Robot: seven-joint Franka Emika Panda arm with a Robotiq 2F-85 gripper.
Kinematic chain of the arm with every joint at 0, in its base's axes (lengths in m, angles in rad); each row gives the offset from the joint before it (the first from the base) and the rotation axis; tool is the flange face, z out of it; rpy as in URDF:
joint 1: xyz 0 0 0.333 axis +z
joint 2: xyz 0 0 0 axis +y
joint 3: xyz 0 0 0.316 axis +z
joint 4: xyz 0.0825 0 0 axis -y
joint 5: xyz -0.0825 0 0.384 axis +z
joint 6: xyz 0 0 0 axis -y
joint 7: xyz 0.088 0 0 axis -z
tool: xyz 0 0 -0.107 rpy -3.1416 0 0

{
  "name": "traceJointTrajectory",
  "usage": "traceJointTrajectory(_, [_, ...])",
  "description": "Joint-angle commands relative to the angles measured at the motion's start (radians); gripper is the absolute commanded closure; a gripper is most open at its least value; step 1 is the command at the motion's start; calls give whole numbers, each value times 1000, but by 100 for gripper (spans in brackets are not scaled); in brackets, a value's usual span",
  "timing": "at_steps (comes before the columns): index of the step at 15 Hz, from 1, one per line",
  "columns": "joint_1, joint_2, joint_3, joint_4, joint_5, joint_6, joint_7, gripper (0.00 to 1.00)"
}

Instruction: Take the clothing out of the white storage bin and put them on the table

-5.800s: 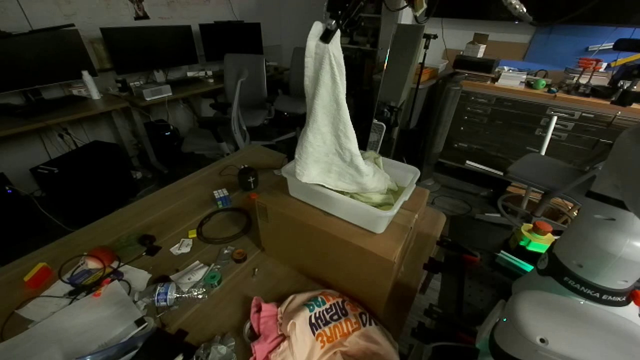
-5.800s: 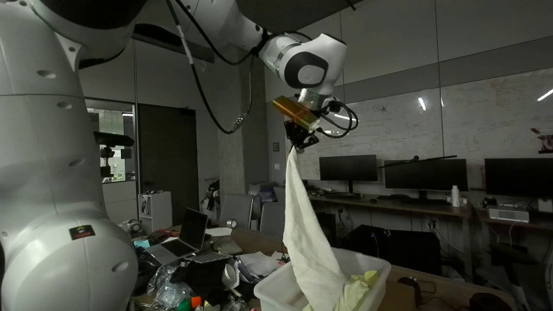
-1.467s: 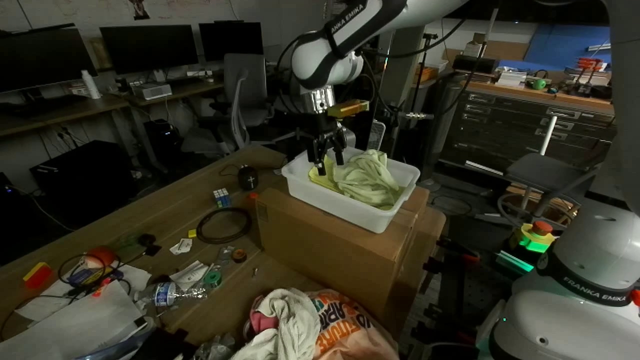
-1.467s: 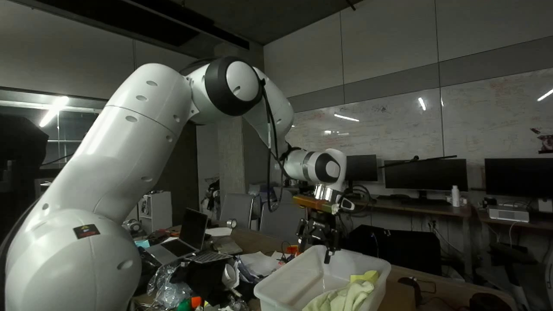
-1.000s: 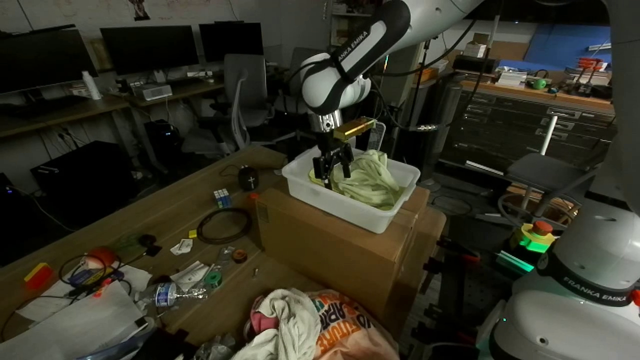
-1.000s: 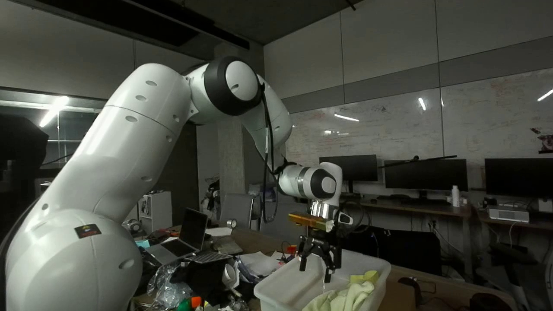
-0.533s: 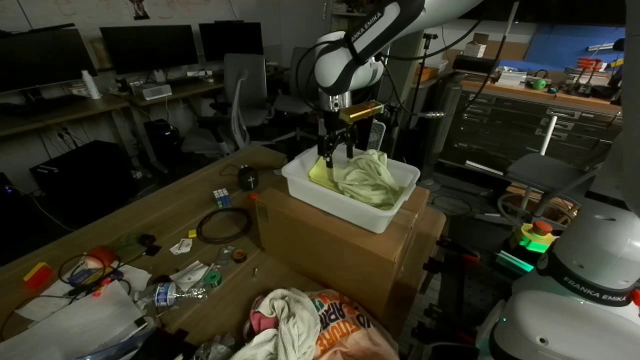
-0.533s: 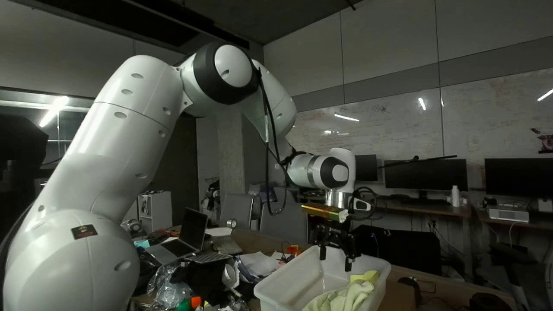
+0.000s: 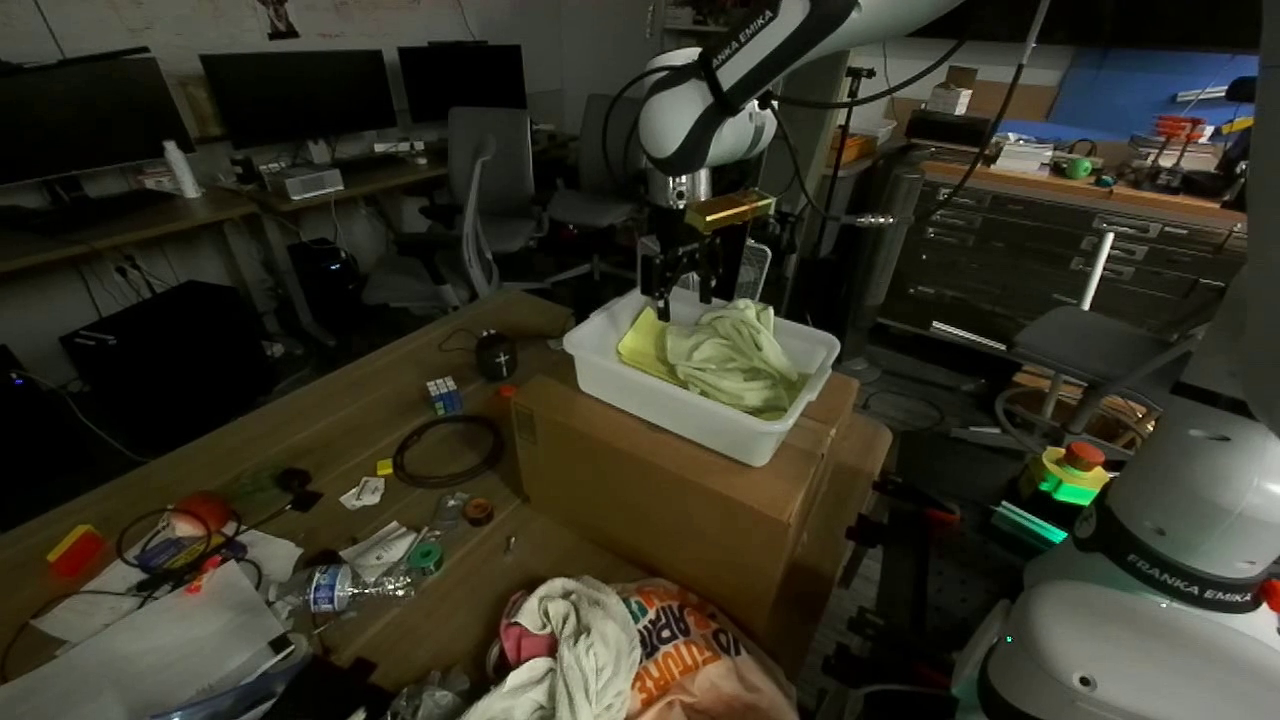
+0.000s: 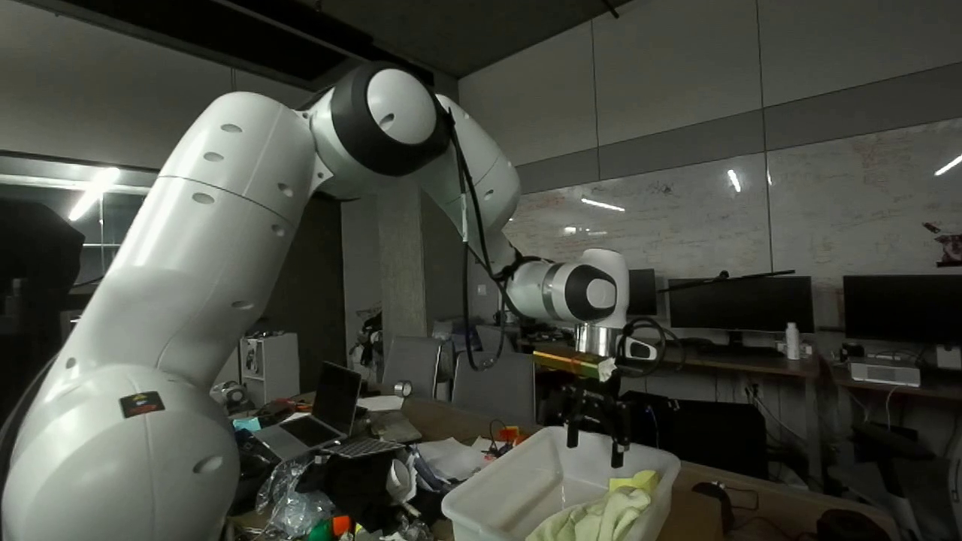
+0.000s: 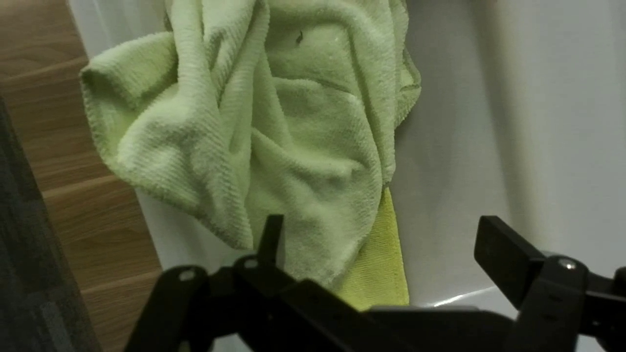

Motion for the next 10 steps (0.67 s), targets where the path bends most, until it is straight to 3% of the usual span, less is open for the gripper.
traceJointTrajectory(1, [-3, 34, -5, 58, -3, -50, 26, 0])
traceJointTrajectory(10, [3, 154, -45, 213, -19, -101, 195, 0])
